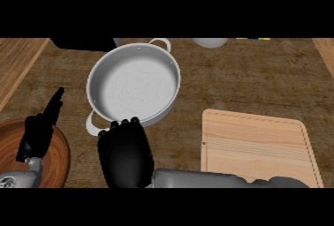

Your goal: Pick the cupcake from the cutting board and place it in the pot

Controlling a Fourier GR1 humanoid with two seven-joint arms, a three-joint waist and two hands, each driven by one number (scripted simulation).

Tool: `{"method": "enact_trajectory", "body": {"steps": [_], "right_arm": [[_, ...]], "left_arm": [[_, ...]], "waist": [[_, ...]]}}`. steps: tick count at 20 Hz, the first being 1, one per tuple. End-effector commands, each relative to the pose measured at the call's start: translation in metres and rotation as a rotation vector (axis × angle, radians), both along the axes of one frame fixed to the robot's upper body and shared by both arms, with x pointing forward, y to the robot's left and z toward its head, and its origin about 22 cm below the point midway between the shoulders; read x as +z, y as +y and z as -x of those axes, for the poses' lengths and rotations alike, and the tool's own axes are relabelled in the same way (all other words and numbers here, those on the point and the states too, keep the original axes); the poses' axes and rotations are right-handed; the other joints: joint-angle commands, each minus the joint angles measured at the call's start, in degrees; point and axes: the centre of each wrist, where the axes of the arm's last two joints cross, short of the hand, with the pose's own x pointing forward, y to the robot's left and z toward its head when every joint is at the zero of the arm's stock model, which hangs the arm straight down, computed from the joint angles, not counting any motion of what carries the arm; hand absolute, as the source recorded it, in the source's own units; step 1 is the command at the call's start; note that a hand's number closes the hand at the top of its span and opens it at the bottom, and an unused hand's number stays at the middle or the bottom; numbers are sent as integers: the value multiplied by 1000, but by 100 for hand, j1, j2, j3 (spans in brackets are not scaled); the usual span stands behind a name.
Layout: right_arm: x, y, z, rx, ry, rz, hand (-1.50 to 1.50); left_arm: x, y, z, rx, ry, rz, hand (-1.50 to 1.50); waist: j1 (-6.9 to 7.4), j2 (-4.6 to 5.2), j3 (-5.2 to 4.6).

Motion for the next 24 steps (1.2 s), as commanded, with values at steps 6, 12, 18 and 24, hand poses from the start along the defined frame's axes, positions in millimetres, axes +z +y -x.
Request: {"method": "enact_trajectory", "body": {"steps": [6,12,18,24], "right_arm": [[55,13,2,-128,-107,-308,150],[72,15,-17,-117,-137,-418,150],[78,21,-71,-144,-174,-465,150],[87,19,-119,-174,-169,-430,150]], "left_arm": [[3,2,10,4,4,-11,0],[4,15,12,51,-2,-10,0],[11,10,15,18,-7,1,0],[2,3,13,25,-7,-14,0]], "waist": [[-94,12,3],[-262,43,6],[-169,75,5],[-169,106,0]]}}
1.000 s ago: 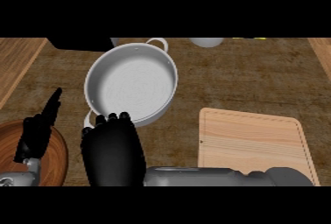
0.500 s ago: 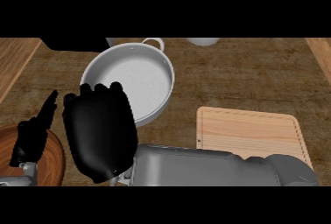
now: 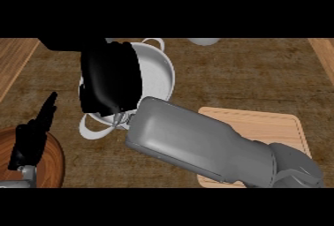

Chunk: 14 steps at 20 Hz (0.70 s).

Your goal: Pick the cupcake from the cutting board and place it in the pot

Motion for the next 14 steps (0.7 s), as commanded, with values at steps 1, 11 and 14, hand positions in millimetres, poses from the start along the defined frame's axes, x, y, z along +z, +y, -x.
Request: {"method": "enact_trajectory", "body": {"steps": [1,11,14], "right_arm": [[-8,-6,-37,-39,-9,-9,150],[-42,-37,-94,-85,10,96,150],[-45,-50,-108,-72,50,104,150]], "left_arm": [[9,10,-3,0,-15,-12,0],[5,-24,-15,-45,-14,10,0],[8,-2,-17,-57,-29,-8,0]], "waist": [[30,24,-1],[291,142,-9],[269,164,-9]]}}
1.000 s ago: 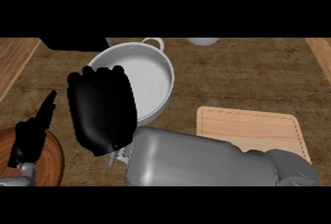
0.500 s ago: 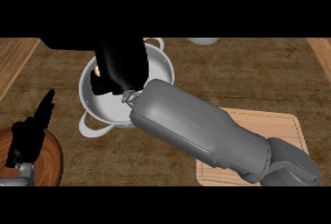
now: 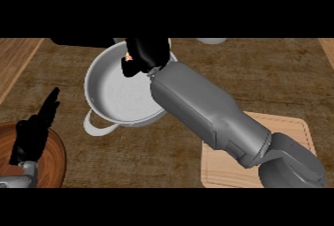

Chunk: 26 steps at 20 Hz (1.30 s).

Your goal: Pick the cupcake from the cutting board and place it in the pot

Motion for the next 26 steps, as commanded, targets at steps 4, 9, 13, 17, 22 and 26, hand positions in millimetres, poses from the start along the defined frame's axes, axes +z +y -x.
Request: {"method": "enact_trajectory", "body": {"steps": [4,9,13,17,22,26], "right_arm": [[-15,-24,-20,-29,128,-120,-150],[-21,-30,-22,30,174,-211,-150],[-15,-30,-25,36,142,-259,-150],[-3,-28,-21,95,-3,-509,-150],[-4,-37,-19,120,-27,-744,-150],[-13,-44,-21,191,88,-810,-150]], "left_arm": [[5,-5,-9,-18,-9,-6,0],[1,-11,-12,-48,-5,6,0],[4,-8,-11,-57,-11,-10,0],[4,-6,-14,-38,-20,0,0],[-4,-12,-4,-25,6,7,0],[-14,2,5,-5,29,1,0]], "waist": [[169,61,4],[266,86,3],[323,62,5],[246,70,18],[119,2,20],[11,-23,12]]}}
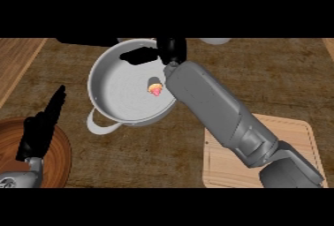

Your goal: Pick the cupcake from the cutting board and place it in the pot

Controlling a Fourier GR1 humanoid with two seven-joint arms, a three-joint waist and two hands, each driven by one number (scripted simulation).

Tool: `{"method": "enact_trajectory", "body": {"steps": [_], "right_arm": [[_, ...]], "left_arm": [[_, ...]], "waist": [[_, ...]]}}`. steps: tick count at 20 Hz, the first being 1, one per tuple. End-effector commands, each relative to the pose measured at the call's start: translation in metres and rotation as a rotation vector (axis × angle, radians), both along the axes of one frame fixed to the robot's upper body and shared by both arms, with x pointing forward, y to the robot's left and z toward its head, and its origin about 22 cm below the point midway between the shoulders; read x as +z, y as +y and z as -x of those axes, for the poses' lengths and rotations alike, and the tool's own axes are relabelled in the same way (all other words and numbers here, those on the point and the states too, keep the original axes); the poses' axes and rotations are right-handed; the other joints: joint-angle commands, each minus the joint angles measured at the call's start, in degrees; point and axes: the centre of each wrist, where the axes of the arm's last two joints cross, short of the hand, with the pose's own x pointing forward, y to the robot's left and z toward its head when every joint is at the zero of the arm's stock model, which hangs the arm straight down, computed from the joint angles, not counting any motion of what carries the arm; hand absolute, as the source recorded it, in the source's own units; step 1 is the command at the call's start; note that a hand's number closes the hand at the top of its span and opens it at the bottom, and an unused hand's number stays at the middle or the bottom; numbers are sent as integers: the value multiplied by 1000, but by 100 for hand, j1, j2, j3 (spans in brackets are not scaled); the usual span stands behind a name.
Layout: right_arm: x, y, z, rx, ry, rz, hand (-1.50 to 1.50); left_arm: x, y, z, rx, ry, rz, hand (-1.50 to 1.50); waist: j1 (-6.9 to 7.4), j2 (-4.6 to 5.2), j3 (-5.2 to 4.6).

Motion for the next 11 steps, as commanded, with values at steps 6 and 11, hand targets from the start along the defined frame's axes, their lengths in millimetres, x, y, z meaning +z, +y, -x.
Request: {"method": "enact_trajectory", "body": {"steps": [6,11], "right_arm": [[-33,-25,-2,156,78,-159,-150],[-43,-34,14,191,109,-191,-150]], "left_arm": [[1,26,16,82,13,13,0],[-13,9,21,119,18,11,0]], "waist": [[-409,-117,0],[-609,-173,-1]]}}
